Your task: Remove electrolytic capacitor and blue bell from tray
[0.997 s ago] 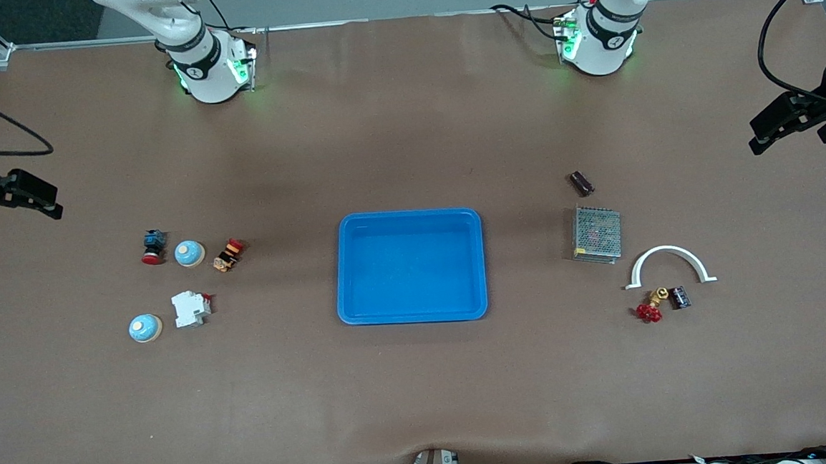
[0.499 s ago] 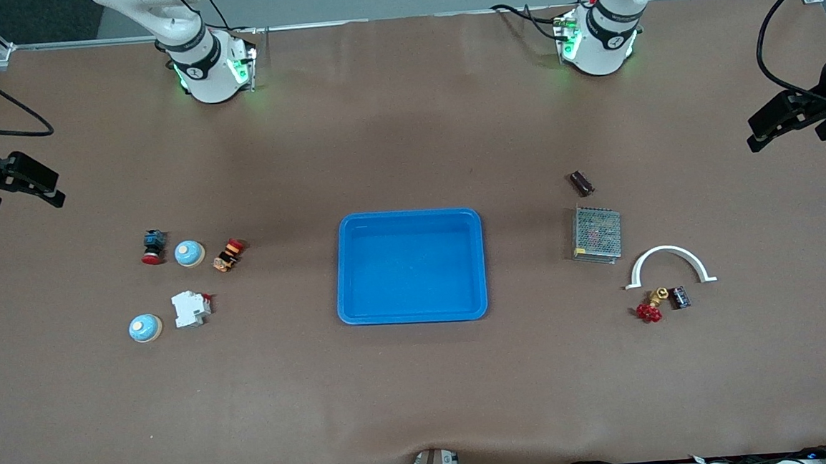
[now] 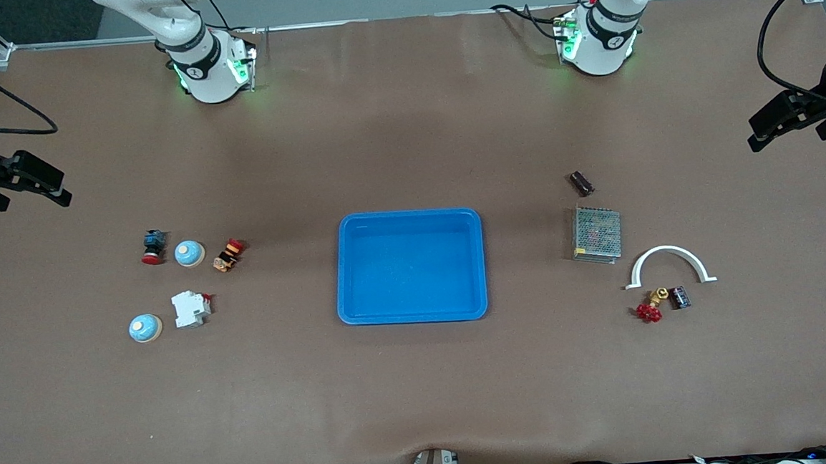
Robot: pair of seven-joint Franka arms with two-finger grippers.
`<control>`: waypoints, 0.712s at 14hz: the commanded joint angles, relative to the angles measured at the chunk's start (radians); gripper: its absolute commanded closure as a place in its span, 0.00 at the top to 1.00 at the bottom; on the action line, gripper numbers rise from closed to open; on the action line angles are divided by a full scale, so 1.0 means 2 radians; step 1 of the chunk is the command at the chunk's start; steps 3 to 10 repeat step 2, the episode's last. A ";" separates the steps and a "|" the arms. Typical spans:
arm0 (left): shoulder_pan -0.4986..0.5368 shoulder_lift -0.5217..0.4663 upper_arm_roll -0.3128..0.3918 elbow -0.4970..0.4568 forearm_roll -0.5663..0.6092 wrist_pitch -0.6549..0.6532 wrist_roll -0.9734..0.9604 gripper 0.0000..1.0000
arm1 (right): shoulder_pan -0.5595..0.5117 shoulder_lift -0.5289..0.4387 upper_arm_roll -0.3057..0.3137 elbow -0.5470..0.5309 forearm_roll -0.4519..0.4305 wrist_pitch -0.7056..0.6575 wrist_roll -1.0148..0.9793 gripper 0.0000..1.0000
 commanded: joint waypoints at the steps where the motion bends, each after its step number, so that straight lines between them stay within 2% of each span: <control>1: 0.002 -0.002 0.000 0.009 -0.002 -0.012 0.009 1.00 | 0.002 -0.007 -0.002 -0.003 0.003 0.005 0.001 1.00; 10: 0.002 -0.002 0.000 0.009 -0.002 -0.012 0.009 1.00 | 0.002 -0.007 -0.002 -0.003 0.001 0.005 0.000 1.00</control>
